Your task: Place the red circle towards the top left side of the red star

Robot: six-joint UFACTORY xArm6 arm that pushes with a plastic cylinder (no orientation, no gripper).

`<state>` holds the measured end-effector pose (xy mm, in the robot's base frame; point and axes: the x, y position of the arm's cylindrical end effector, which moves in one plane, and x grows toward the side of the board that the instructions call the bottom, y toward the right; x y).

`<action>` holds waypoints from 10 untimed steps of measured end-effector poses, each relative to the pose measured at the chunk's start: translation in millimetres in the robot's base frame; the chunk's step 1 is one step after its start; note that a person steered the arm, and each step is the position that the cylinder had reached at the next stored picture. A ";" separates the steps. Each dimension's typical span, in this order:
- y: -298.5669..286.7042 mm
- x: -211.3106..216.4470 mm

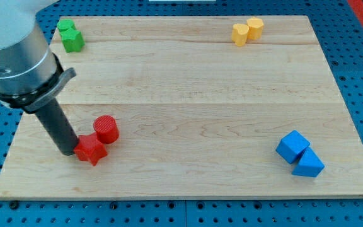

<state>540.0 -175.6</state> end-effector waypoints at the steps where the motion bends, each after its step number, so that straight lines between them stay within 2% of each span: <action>1: 26.3 12.2; 2: 48.1 19.1; 3: 102.6 18.2; 4: 81.1 33.2; 5: -39.9 27.5; 6: -40.4 -47.8; 7: 48.5 -48.3; 8: 108.4 -35.2; 9: 136.3 -41.5; 10: 186.0 -80.0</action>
<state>459.9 10.3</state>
